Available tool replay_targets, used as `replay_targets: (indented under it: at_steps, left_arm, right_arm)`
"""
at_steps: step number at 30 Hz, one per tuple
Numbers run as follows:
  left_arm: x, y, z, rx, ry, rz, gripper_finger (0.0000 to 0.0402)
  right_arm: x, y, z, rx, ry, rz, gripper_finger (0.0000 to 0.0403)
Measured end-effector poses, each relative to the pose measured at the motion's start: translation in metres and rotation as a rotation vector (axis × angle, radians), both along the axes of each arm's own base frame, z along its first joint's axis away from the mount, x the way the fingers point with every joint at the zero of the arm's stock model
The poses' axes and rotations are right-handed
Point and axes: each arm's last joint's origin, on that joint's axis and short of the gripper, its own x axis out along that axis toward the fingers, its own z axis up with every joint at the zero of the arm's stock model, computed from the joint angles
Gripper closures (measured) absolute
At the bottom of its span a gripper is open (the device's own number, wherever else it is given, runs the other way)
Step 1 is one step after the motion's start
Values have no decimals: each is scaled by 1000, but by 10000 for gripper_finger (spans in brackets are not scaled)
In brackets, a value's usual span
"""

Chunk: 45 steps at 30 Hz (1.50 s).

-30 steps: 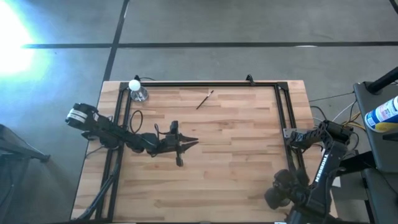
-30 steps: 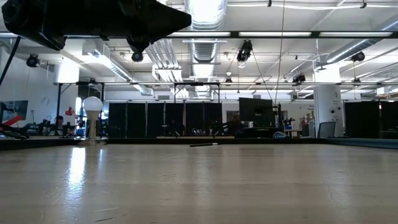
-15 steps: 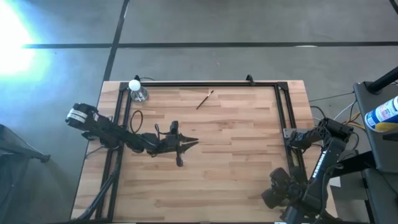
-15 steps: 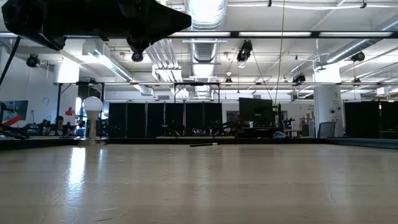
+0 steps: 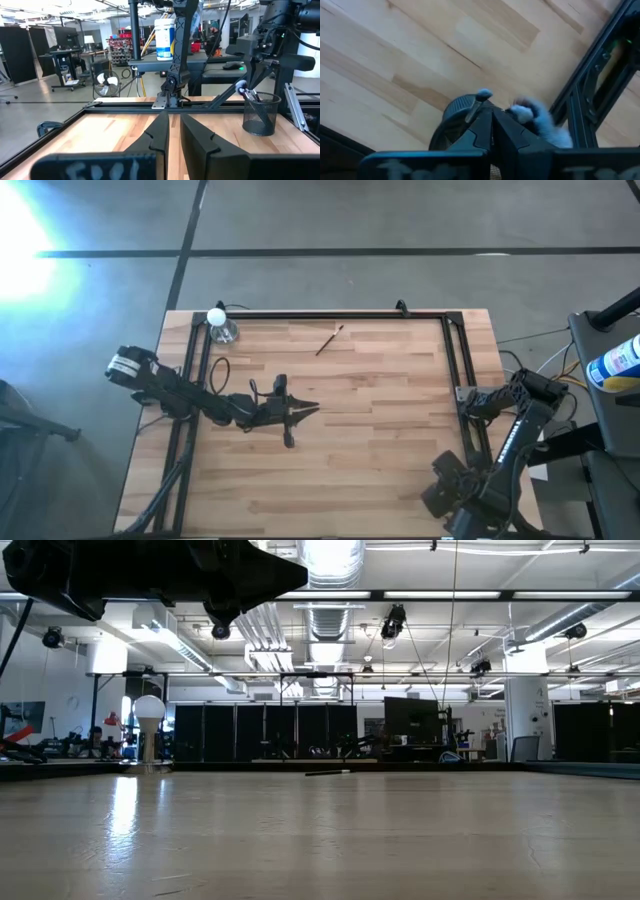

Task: Pick & Place Makeup Brushes
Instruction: Put the black lash brush into the makeup holder

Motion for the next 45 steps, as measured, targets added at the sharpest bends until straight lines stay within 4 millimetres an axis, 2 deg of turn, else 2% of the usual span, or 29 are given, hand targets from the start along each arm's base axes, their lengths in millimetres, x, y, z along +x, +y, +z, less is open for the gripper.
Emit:
replay_targets:
  at_steps: [6, 18, 23, 29, 34, 40, 45]
  left_arm:
    - [0, 0, 0, 1, 3, 0, 360]
    - [0, 0, -1, 5, 15, 0, 360]
    - [0, 0, -2, 5, 18, 0, 360]
    - [0, 0, -3, 8, 28, 0, 360]
    - [1, 2, -4, 12, 44, 8, 360]
    - [4, 16, -14, 9, 138, 48, 374]
    - [7, 45, -25, -51, 241, 81, 399]
  right_arm:
    - [-1, -1, 0, -11, 8, 1, 394]
    - [6, 2, 1, -20, -115, 104, 394]
    - [11, -3, -6, -36, -88, 90, 394]
    - [8, -9, -15, -39, 28, 61, 394]
    - [6, -13, -12, -71, 31, 64, 394]
    - [10, -18, 7, -147, -138, 168, 394]
    - [25, -31, 12, -292, -301, 339, 394]
